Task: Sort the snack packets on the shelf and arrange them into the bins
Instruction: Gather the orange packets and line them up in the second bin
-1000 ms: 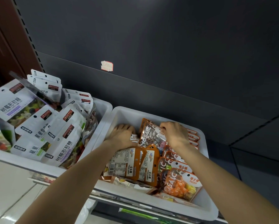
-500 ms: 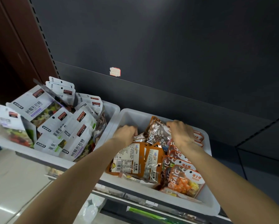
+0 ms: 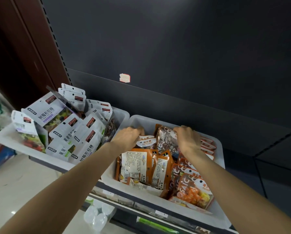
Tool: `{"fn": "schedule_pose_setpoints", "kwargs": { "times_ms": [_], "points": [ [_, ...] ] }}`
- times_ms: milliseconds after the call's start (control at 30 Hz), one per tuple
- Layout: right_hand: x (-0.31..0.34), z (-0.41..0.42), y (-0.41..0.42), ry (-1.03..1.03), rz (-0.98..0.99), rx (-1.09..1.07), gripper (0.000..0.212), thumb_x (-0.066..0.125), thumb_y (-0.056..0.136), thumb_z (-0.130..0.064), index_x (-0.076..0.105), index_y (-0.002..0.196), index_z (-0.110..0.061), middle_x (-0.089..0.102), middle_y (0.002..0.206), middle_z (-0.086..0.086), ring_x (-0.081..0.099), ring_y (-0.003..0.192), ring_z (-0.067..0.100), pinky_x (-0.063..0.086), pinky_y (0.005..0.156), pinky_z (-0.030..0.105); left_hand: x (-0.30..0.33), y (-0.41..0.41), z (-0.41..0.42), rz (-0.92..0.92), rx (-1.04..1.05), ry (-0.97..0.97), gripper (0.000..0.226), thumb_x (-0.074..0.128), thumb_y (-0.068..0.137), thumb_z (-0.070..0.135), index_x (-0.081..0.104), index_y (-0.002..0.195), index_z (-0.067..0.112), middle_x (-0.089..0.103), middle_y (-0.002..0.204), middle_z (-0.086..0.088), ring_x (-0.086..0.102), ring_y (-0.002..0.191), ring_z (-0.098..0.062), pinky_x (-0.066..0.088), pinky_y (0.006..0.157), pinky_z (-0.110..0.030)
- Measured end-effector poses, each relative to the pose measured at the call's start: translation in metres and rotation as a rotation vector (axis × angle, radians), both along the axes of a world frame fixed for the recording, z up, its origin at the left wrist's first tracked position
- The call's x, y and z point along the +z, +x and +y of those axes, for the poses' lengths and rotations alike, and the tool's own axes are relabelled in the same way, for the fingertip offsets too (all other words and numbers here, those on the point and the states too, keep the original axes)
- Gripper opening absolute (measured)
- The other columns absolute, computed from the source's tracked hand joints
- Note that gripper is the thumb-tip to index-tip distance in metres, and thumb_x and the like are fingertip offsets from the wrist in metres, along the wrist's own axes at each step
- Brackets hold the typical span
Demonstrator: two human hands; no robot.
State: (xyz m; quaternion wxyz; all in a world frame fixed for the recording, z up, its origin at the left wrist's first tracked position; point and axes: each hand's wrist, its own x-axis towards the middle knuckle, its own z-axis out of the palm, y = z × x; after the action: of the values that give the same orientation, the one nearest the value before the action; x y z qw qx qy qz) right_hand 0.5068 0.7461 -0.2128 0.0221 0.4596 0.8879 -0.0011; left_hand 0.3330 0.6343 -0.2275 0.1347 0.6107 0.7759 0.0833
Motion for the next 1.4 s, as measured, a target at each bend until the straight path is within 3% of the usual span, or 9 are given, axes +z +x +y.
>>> {"fn": "schedule_pose_setpoints", "kwargs": {
  "times_ms": [100, 233, 400, 600, 833, 1000, 1133, 1233, 1400],
  "points": [
    [0.001, 0.000, -0.008, 0.040, 0.045, 0.019, 0.018, 0.062, 0.090, -0.015, 0.063, 0.107, -0.017, 0.062, 0.101, 0.004, 0.061, 0.094, 0.021, 0.043, 0.066, 0.027, 0.003, 0.002, 0.000, 0.069, -0.020, -0.042, 0.022, 0.049, 0.097, 0.025, 0.044, 0.118, 0.020, 0.058, 0.121, -0.006, 0.058, 0.107, -0.021, 0.047, 0.093, -0.031],
    [-0.001, 0.000, -0.015, -0.109, 0.141, 0.038, 0.016, 0.052, 0.096, -0.018, 0.067, 0.101, -0.022, 0.067, 0.092, 0.000, 0.065, 0.088, 0.020, 0.051, 0.070, 0.029, 0.003, 0.005, 0.008, 0.121, 0.017, -0.036, 0.036, 0.051, 0.096, 0.020, 0.036, 0.127, 0.017, 0.055, 0.124, -0.010, 0.057, 0.110, -0.025, 0.047, 0.092, -0.033],
    [-0.003, 0.006, -0.013, -0.036, 0.153, -0.042, 0.013, 0.054, 0.095, -0.017, 0.064, 0.087, -0.020, 0.063, 0.080, -0.001, 0.060, 0.072, 0.015, 0.047, 0.061, 0.026, 0.012, 0.001, 0.022, 0.033, 0.044, -0.006, 0.043, 0.055, 0.092, 0.027, 0.036, 0.129, 0.017, 0.048, 0.126, -0.014, 0.049, 0.117, -0.031, 0.043, 0.097, -0.038],
    [-0.004, 0.003, -0.019, 0.038, 0.016, -0.030, 0.022, 0.060, 0.090, -0.008, 0.059, 0.111, -0.011, 0.062, 0.106, 0.008, 0.063, 0.093, 0.022, 0.048, 0.071, 0.028, 0.011, -0.009, 0.016, 0.119, -0.062, -0.079, 0.038, 0.051, 0.095, 0.023, 0.041, 0.131, 0.019, 0.052, 0.129, -0.011, 0.049, 0.120, -0.027, 0.039, 0.104, -0.039],
    [-0.005, 0.003, -0.022, 0.049, 0.018, 0.061, 0.032, 0.059, 0.090, -0.007, 0.057, 0.121, -0.013, 0.060, 0.111, 0.007, 0.060, 0.099, 0.023, 0.047, 0.076, 0.030, 0.012, -0.014, 0.016, 0.094, -0.195, -0.192, 0.019, 0.050, 0.096, 0.024, 0.057, 0.113, 0.015, 0.063, 0.111, -0.007, 0.060, 0.099, -0.021, 0.050, 0.092, -0.035],
    [-0.005, -0.004, -0.033, -0.084, 0.276, 0.127, 0.023, 0.052, 0.096, -0.024, 0.065, 0.114, -0.018, 0.067, 0.110, 0.004, 0.063, 0.100, 0.021, 0.051, 0.085, 0.034, 0.001, -0.005, 0.024, 0.209, -0.136, -0.025, 0.030, 0.048, 0.096, 0.014, 0.051, 0.125, 0.020, 0.058, 0.117, -0.007, 0.052, 0.113, -0.024, 0.041, 0.096, -0.033],
    [-0.007, -0.007, -0.036, 0.007, 0.398, 0.123, 0.027, 0.054, 0.095, -0.019, 0.063, 0.121, -0.016, 0.066, 0.115, 0.004, 0.062, 0.105, 0.022, 0.051, 0.083, 0.033, -0.008, -0.014, 0.021, 0.137, -0.064, 0.047, 0.039, 0.047, 0.097, 0.014, 0.042, 0.135, 0.023, 0.052, 0.130, -0.006, 0.048, 0.120, -0.023, 0.039, 0.102, -0.033],
    [-0.016, -0.004, -0.035, -0.111, 0.283, 0.015, 0.025, 0.049, 0.097, -0.019, 0.058, 0.120, -0.018, 0.064, 0.116, 0.005, 0.062, 0.101, 0.021, 0.052, 0.081, 0.032, -0.007, -0.013, 0.019, 0.115, -0.035, 0.082, 0.037, 0.045, 0.098, 0.017, 0.039, 0.134, 0.023, 0.045, 0.135, -0.006, 0.042, 0.126, -0.026, 0.034, 0.104, -0.034],
    [-0.021, -0.006, -0.034, -0.198, 0.212, -0.023, 0.047, 0.053, 0.094, -0.013, 0.041, 0.139, -0.021, 0.046, 0.140, 0.005, 0.047, 0.125, 0.023, 0.046, 0.092, 0.034, -0.003, -0.009, 0.023, 0.188, -0.096, 0.036, 0.044, 0.047, 0.096, 0.014, 0.034, 0.138, 0.019, 0.048, 0.134, -0.008, 0.044, 0.124, -0.025, 0.036, 0.102, -0.034]
  ]
}}
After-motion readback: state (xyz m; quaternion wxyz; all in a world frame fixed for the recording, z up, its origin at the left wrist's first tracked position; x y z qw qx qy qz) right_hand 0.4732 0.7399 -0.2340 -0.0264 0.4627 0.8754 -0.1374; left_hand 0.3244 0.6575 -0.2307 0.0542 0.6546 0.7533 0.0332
